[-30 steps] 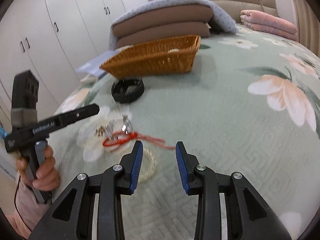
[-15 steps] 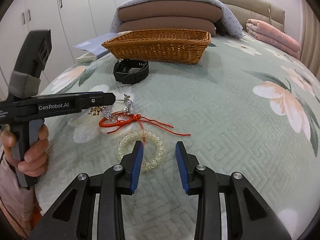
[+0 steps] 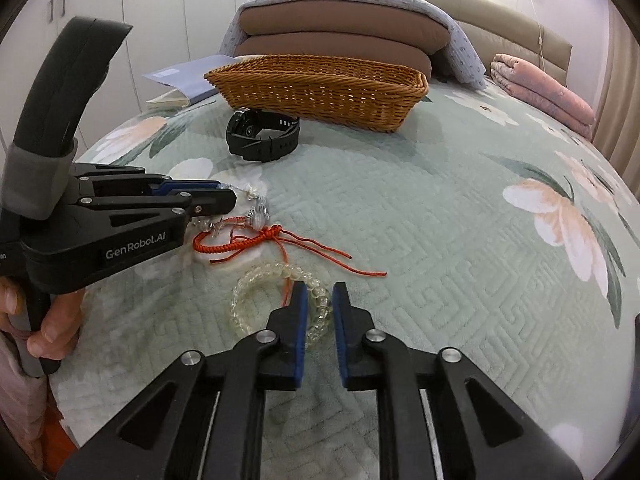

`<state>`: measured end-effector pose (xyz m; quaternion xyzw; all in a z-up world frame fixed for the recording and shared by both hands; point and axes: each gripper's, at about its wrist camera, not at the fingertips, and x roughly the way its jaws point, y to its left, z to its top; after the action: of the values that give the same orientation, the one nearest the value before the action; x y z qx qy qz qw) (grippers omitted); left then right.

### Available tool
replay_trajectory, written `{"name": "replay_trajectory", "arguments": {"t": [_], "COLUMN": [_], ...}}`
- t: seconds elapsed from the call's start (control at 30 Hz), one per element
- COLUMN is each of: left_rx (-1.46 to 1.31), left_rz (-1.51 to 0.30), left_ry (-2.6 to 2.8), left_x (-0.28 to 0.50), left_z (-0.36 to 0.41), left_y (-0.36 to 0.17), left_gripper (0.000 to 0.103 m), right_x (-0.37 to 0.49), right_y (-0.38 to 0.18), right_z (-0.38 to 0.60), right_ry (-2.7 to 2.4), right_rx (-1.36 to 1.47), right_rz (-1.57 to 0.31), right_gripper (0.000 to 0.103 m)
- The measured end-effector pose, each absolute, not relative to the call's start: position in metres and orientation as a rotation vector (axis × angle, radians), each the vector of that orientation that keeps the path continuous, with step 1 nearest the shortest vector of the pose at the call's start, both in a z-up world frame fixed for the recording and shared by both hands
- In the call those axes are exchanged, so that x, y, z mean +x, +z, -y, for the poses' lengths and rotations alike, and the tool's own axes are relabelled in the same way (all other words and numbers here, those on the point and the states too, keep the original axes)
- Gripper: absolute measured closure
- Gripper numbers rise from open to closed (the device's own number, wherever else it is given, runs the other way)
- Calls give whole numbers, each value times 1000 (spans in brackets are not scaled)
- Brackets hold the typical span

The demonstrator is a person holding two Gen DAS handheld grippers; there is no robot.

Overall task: Organize jewelry
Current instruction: 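Move both grippers back to the jewelry pile on the quilt, then grasp the silver chain with the left gripper while the right gripper grasps the clear bead bracelet, then carry the silver chain and bead bracelet into the basket and release both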

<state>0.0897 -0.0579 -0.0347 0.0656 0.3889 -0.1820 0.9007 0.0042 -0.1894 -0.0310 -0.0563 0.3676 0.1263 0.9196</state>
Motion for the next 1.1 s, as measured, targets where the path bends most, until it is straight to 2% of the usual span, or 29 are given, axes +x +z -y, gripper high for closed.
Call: {"name": "replay_trajectory", "arguments": {"t": [0.13, 0.33, 0.77, 1.1], "left_rx": [68, -186, -309, -352], "left_rz": [-780, -736, -612, -540], "left_ry": [-387, -483, -710, -775], "left_x": [89, 93, 66, 58], "left_z": [45, 5, 5, -5], "left_y": [-29, -18, 13, 51], "left_gripper": [94, 93, 94, 94], "right_x": [4, 0, -18, -1], "right_y": [-29, -26, 4, 28], "right_z": [195, 199, 215, 220], "right_ry": [282, 292, 366, 344], "right_rx": [-78, -62, 64, 106], "right_rz": [-746, -727, -574, -540], "right_gripper": [91, 91, 91, 91]}}
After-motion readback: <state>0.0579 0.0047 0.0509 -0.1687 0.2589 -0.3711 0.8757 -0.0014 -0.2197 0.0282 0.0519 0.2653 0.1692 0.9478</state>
